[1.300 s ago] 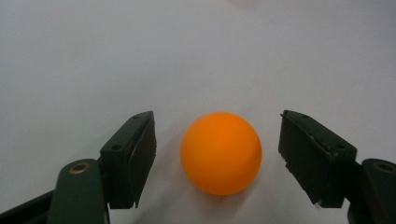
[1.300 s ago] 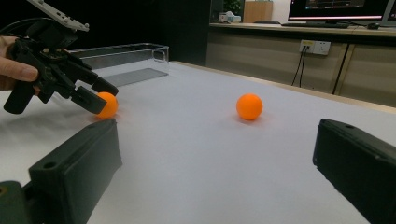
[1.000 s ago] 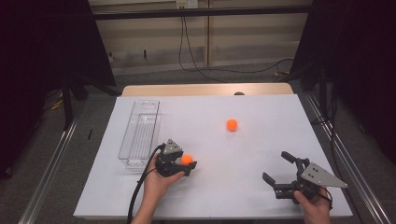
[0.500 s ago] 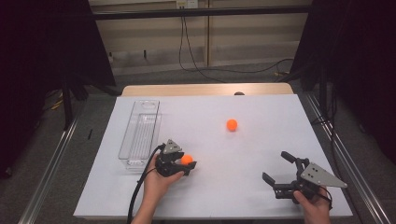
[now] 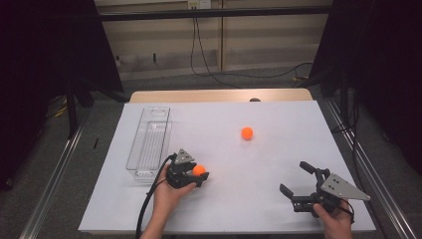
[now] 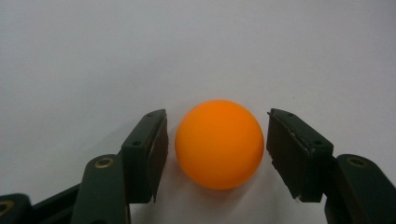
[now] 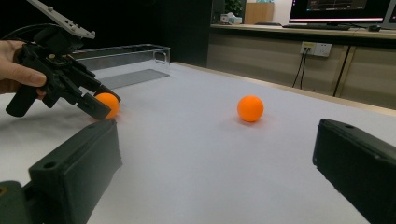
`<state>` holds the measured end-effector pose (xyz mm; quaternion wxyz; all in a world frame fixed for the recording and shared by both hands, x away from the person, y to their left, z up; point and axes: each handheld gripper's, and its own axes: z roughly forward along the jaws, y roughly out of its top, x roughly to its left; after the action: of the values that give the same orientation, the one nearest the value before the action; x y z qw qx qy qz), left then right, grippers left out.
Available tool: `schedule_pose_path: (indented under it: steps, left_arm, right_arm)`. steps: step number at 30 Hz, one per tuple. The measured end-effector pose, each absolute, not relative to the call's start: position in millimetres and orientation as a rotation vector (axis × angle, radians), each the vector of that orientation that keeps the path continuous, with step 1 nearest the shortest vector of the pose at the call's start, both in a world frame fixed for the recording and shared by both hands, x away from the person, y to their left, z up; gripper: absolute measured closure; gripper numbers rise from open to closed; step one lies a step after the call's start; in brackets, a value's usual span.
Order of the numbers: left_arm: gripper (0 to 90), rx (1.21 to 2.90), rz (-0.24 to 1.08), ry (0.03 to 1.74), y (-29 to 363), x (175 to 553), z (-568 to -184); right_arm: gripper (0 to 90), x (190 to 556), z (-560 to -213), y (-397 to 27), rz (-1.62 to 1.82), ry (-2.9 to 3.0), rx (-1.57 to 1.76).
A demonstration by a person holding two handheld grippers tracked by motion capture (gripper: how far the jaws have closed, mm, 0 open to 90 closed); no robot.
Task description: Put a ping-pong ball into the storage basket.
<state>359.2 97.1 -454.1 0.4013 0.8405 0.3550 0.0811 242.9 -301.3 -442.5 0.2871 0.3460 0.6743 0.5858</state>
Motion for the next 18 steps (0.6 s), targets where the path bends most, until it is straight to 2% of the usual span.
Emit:
schedule_pose_path:
  steps: [18]
  left_arm:
    - [44.8, 2.135, 0.197, 0.896, 96.8, 359.1, -455.3]
  right_arm:
    - [0.5, 243.2, -442.8, -300.8, 1.563, 1.806, 0.923]
